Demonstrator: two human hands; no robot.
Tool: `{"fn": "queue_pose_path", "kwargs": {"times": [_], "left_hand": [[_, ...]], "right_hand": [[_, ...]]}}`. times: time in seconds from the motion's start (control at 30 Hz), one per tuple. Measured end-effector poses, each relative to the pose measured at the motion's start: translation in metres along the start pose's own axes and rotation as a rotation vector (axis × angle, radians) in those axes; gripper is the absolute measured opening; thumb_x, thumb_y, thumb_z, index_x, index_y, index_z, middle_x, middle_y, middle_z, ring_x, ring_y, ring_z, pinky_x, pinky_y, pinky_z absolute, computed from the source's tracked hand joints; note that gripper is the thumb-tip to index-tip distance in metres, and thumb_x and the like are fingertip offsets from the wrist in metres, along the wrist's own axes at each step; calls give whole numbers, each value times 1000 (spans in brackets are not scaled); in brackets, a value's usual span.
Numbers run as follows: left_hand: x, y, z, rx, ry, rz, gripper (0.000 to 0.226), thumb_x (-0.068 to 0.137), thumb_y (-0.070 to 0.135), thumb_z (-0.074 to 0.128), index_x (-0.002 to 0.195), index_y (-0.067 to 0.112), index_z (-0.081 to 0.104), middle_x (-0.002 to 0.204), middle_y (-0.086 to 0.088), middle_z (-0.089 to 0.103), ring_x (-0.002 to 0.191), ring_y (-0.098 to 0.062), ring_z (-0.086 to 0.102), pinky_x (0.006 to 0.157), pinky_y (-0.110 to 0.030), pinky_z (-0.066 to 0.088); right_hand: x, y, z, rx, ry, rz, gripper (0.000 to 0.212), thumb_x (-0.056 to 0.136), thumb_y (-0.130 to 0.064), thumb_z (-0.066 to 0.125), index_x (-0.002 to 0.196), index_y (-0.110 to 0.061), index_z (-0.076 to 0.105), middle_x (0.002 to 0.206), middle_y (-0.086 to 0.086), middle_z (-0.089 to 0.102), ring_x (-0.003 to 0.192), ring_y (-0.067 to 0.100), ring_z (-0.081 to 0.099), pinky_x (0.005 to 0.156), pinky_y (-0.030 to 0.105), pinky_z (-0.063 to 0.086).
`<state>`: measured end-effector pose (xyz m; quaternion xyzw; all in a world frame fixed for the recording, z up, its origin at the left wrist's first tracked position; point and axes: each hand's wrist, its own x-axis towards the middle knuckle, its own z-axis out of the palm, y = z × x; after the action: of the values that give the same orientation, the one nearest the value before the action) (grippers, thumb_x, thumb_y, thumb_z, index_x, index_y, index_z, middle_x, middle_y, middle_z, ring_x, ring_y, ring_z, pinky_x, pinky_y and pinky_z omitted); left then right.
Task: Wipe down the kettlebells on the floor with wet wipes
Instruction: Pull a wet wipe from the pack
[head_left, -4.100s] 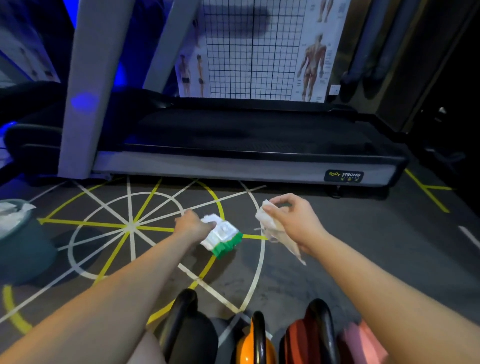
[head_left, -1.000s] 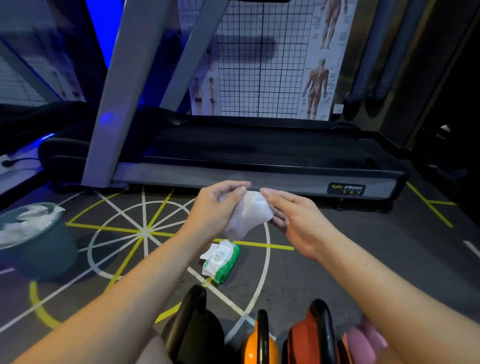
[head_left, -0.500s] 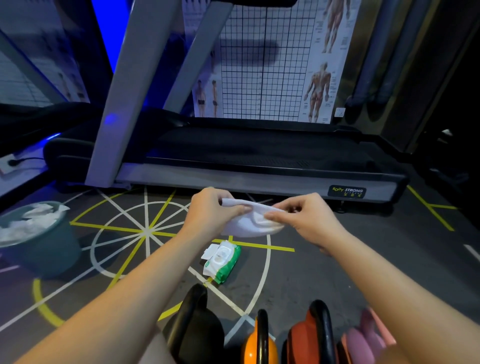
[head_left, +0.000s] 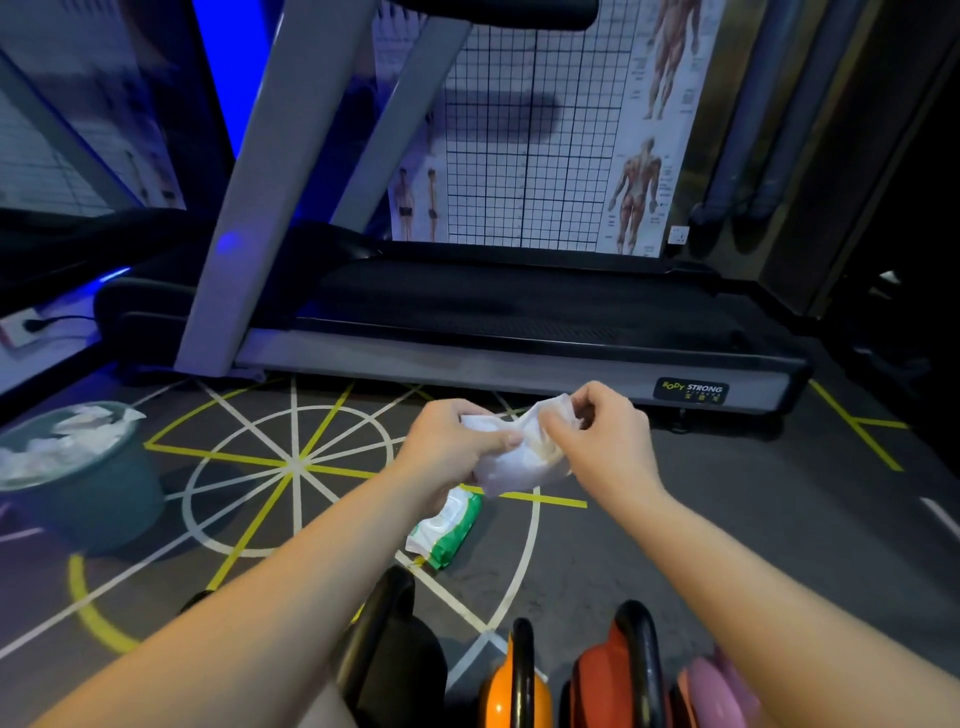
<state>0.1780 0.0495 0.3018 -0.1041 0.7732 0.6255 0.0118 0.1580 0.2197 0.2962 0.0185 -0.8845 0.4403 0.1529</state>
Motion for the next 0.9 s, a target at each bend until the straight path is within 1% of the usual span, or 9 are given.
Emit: {"fn": "queue_pose_path", "kwargs": {"times": [0.13,0.33,0.43,0.5,0.57,0.67,0.73,0.83,0.9], "left_hand": [[3,-3,13,136,198,-20,10,77,20,76,84,13,74,83,-9,74,69,-20,64,56,-26,48],[-3,4,5,-365,-17,-165,24,98,19,63,106,-2,69,77,-10,70,62,-20,66,57,-29,56],[0,5,-12,-556,-141,-254,44,104,41,51,116,0,63,93,-17,74,78,-27,72,63,-36,58],[-1,4,-20,-552,-214,-261,60,99,58,52,114,0,64,95,-20,72,78,-29,70,65,-36,58],[-6,2,-28,-434,-271,-195,57,91,59,64,103,3,66,91,-20,67,78,-30,66,75,-36,56],[-17,-1,-36,-306,-299,-61,21,99,21,63,93,2,66,87,-23,64,75,-31,64,78,-36,53],[-23,-5,-47,-305,-204,-28,18,103,6,53,89,4,64,79,-12,70,69,-21,67,72,-35,55],[-28,-12,-70,-323,-169,10,8,102,14,59,96,9,59,91,-17,71,80,-27,67,79,-45,54],[-32,-16,-87,-308,-159,38,11,96,21,68,94,12,63,90,-15,70,80,-26,66,79,-46,55]], "right_hand": [[-8,-15,12,-49,49,-171,16,83,-23,69,76,-20,56,78,-7,58,74,11,55,59,27,41],[-22,-30,6,104,-197,-124,20,93,-36,63,84,-26,77,75,-10,73,69,3,64,63,20,46],[-28,-36,-7,172,-379,-125,26,93,-15,57,93,-27,80,82,-7,76,59,-1,60,59,14,45],[-32,-36,-12,120,-566,-96,43,90,-4,50,110,-31,77,100,-18,75,84,-11,65,76,11,49],[-38,-37,-11,111,-721,-95,57,86,6,42,120,-29,72,115,-24,70,110,-12,60,94,11,45],[-42,-47,-10,405,-632,31,58,79,22,31,105,-5,76,108,2,76,107,12,70,90,21,54],[-36,-52,-8,677,-471,207,49,75,25,26,85,9,72,102,21,74,95,29,73,83,36,60],[-27,-56,-4,684,-324,306,29,89,12,44,88,0,71,106,23,72,90,26,70,82,43,60],[-33,-61,5,558,-444,289,11,91,-9,68,100,-8,73,107,16,73,89,21,65,82,38,58]]}}
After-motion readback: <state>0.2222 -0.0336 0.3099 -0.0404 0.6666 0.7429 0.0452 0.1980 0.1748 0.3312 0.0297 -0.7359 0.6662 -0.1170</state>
